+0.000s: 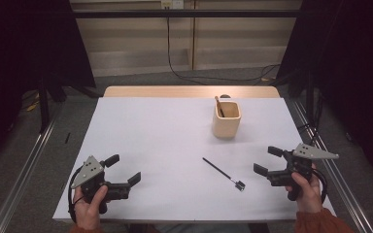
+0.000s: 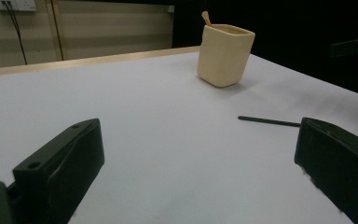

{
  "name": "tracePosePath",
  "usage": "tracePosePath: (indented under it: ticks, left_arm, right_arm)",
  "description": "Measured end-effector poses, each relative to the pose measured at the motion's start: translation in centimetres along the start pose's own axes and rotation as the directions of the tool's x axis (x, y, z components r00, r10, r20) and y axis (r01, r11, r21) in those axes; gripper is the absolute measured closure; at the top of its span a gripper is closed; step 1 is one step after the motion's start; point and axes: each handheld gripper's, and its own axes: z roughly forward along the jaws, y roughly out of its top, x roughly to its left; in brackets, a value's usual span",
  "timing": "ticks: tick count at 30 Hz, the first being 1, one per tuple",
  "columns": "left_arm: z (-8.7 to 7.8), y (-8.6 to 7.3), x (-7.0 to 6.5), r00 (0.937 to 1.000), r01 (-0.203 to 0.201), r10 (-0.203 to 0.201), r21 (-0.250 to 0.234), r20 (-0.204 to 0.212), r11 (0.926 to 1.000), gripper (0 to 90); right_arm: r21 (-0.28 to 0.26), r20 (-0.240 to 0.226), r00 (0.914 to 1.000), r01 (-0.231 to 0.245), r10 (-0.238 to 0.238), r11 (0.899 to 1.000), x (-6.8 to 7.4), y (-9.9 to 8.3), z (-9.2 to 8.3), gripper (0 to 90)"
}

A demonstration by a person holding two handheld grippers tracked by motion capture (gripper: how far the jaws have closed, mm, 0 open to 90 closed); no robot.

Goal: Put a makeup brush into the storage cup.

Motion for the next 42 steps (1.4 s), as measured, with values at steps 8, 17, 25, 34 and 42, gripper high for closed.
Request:
tracePosePath:
  ticks: [8,17,25,34,42]
  left_arm:
    - [-0.1,0.1,-0.3,1.0000,-0.003,0.003,0.004,-0.007,1.0000,1.3]
    - [-0.3,-0.1,-0.3,0.9999,0.002,-0.002,0.005,-0.012,1.0000,1.3]
    - [-0.2,-0.1,-0.1,0.9999,-0.005,0.005,0.009,-0.010,0.9999,1.3]
    - [-0.3,-0.1,-0.1,0.9999,-0.010,0.010,0.007,-0.012,0.9999,1.3]
    - [-0.2,-0.1,-0.1,0.9999,-0.007,0.007,0.009,-0.009,0.9999,1.3]
  right_arm:
    - [0.000,-0.032,0.9994,0.015,-0.015,1.000,-0.1,0.6,0.2,2.0]
    - [0.013,-0.075,0.9958,0.052,-0.051,0.999,-0.1,2.7,1.6,1.4]
    - [0.043,-0.122,0.9894,0.085,-0.079,0.995,-0.2,4.1,3.9,1.2]
    - [0.083,-0.147,0.9842,0.112,-0.099,0.990,-0.2,4.8,5.9,3.5]
    - [0.084,-0.166,0.9818,0.107,-0.092,0.991,-0.1,5.8,7.0,4.4]
